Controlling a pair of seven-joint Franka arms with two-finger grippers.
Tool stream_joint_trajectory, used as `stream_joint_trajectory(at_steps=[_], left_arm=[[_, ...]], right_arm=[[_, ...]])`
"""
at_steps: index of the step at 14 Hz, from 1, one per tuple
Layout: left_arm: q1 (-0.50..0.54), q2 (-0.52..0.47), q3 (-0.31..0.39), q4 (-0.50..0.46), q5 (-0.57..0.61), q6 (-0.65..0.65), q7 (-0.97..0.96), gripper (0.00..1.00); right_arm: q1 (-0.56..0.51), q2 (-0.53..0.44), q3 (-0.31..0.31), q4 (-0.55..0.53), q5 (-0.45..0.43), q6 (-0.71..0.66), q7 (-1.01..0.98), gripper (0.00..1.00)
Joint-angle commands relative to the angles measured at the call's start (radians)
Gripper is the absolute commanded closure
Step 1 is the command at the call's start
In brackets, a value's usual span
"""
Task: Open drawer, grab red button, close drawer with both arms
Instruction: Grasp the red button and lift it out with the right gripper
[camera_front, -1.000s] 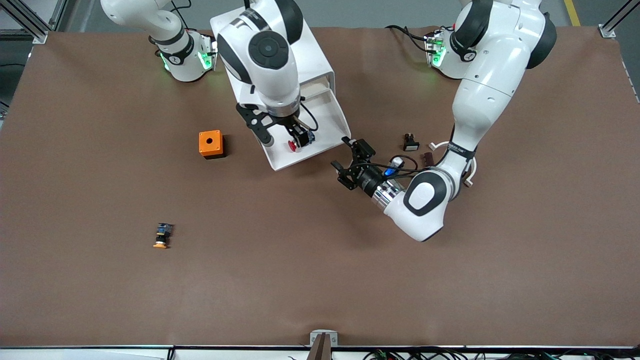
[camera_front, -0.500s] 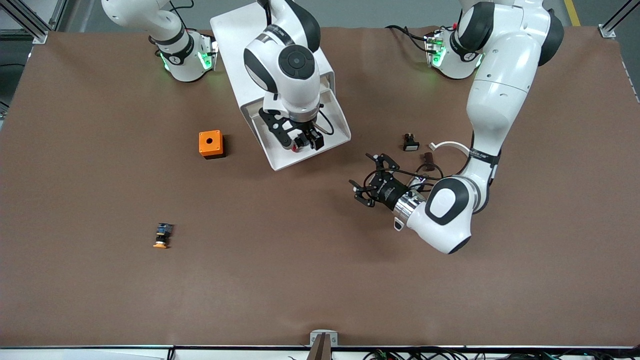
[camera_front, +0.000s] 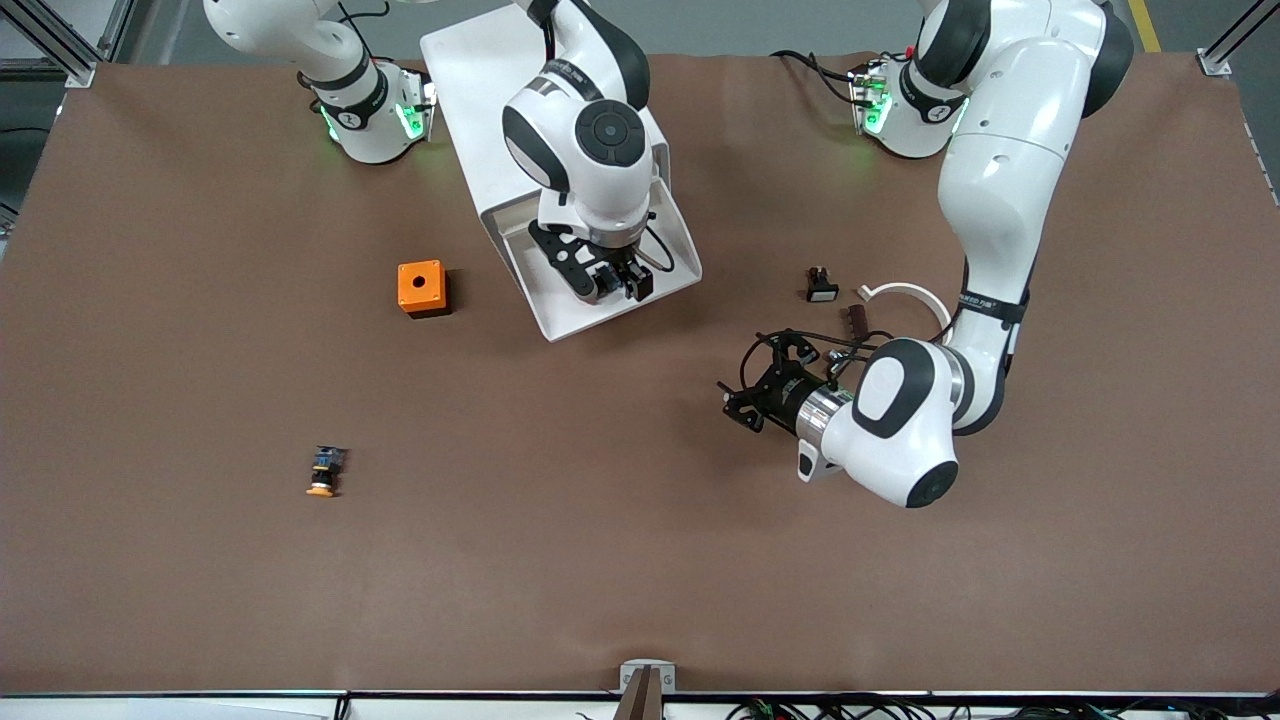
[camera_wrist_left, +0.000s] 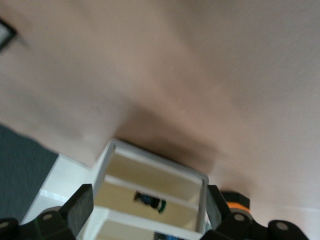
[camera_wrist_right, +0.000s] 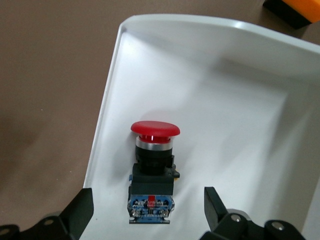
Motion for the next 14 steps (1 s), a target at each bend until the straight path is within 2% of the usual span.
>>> stream_joint_trajectory(at_steps=[1,6,7,9,11,12,14], left_arm=[[-0.019,-0.055,0.005,-0.018,0.11,0.076,0.059,0.01],[-0.076,-0.106,0.0,-0.024,0.322,0.225,0.103,0.01],[-0.087,-0.112,-0.002,-0.025,0.36,0.245,0.103,0.01],[-0.113,-0.112,-0.003,-0.025,0.425,0.265,0.102,0.01],[-0.127,-0.112,-0.003,-0.025,0.446,0.269,0.102,0.01],[-0.131,-0.111,-0.003,-0.027,0.447,0.269,0.1,0.01],[-0.15,-0.112,-0.002,-0.035,0.45,0.291,0.1,0.01]], right_arm=[[0.019,0.015,-0.012,0.008,-0.028,-0.001,0.023,0.05],[0.031,0.024,-0.012,0.006,-0.048,-0.002,0.021,0.14],[0.034,0.03,-0.01,0.006,-0.056,-0.004,0.013,0.2],[0.034,0.032,-0.01,0.008,-0.056,-0.002,0.009,0.43],[0.033,0.032,-0.01,0.014,-0.053,-0.009,0.006,0.78],[0.031,0.032,-0.01,0.017,-0.053,-0.01,0.006,0.92],[0.014,0.031,-0.012,0.042,-0.05,-0.015,0.001,1.0]])
